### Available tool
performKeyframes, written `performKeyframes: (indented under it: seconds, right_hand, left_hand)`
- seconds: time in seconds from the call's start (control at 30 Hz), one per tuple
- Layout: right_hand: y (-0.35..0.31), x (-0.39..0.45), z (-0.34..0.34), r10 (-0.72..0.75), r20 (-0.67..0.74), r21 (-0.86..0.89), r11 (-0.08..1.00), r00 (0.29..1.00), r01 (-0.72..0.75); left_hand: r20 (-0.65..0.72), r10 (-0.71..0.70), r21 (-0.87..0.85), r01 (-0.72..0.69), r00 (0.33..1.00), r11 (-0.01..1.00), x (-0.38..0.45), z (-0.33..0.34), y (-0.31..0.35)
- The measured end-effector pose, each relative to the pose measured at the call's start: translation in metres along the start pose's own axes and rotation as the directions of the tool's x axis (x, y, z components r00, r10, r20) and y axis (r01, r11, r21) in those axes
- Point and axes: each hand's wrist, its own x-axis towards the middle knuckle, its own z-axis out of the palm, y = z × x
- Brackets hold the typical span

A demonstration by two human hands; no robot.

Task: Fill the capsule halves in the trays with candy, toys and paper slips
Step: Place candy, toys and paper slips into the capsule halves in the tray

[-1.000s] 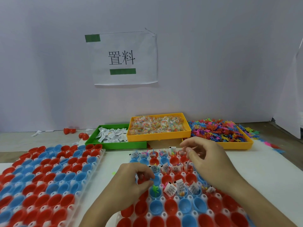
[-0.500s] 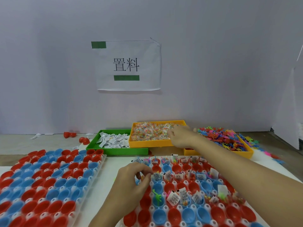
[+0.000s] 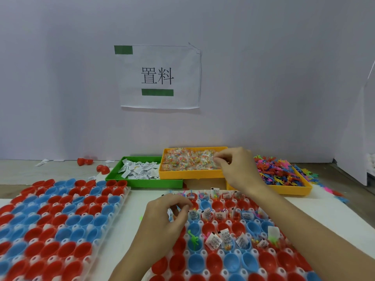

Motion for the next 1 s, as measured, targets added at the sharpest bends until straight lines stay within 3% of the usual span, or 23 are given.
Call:
performKeyframes:
  seconds: [0.1,0.27,0.4,1.0]
  right_hand:
    - [-0.014,-0.029,-0.014,0.011,0.081,0.106,0.994,0.997,-0.020]
    - [-0.037,-0.069,-0.034,0.058,0.290,0.393,0.903,0.955,-0.174]
    - [-0.044,-0.087,-0.034,0.078,0.323,0.392,0.896,0.943,-0.208]
    - [-0.041,-0.105,-0.034,0.155,0.378,0.453,0.829,0.913,-0.328]
  left_hand:
    - [0.027,-0.045,-0.079,0.047,0.999,0.996,-0.001,0.003,0.004]
    - [0.124,-0.099,-0.308,0.133,0.987,0.942,-0.003,0.003,0.015]
    - [0.199,-0.078,-0.439,0.160,0.977,0.884,-0.005,0.005,0.024]
    - [0.126,-0.068,-0.492,0.122,0.990,0.862,-0.007,0.015,0.024]
